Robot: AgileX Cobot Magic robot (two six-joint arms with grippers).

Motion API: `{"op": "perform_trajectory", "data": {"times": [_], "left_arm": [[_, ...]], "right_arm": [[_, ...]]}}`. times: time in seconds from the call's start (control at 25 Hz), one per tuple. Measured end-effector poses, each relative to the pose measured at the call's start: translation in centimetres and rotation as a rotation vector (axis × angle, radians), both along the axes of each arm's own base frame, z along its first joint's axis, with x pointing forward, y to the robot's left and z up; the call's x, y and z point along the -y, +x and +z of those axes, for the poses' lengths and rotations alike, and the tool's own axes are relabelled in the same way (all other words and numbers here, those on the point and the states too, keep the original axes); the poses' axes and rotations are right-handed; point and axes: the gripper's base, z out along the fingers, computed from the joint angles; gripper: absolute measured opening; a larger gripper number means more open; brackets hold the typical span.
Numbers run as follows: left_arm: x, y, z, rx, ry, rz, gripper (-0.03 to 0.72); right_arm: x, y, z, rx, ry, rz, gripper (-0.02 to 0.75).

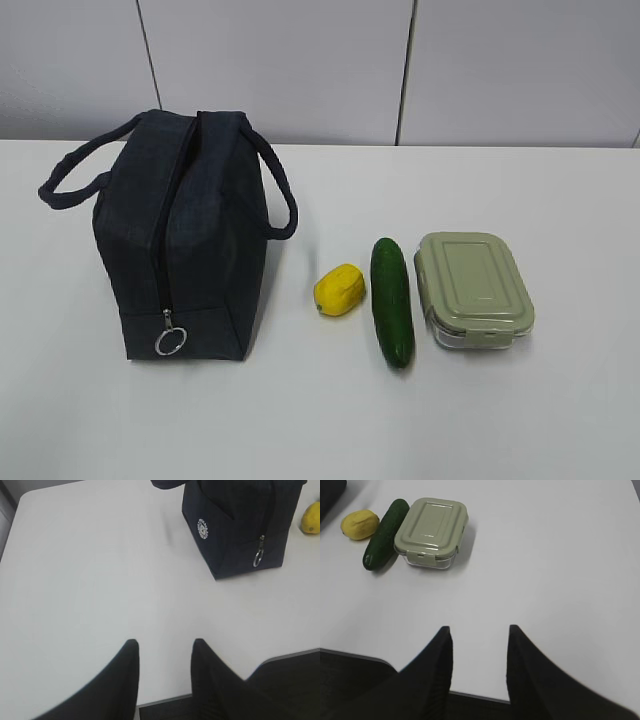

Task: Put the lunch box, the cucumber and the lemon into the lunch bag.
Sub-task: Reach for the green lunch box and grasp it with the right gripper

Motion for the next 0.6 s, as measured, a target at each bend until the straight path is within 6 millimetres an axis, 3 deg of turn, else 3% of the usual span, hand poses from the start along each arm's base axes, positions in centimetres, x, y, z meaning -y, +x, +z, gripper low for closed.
{"op": "perform_trajectory", "data": {"times": [0.44,0.6], "left_arm": [[-0.01,0.04,0.06,0.008,0.000,0.001,0.238],[-0.02,0.00,0.00,0.000,0.002,0.001,0.238]], "right_arm": [[-0.04,-0.03,0.07,0.003,0.004,0.003,0.276],[-0.87,-0.09,0.26,0.010,0.087,0.059,0.276]]}}
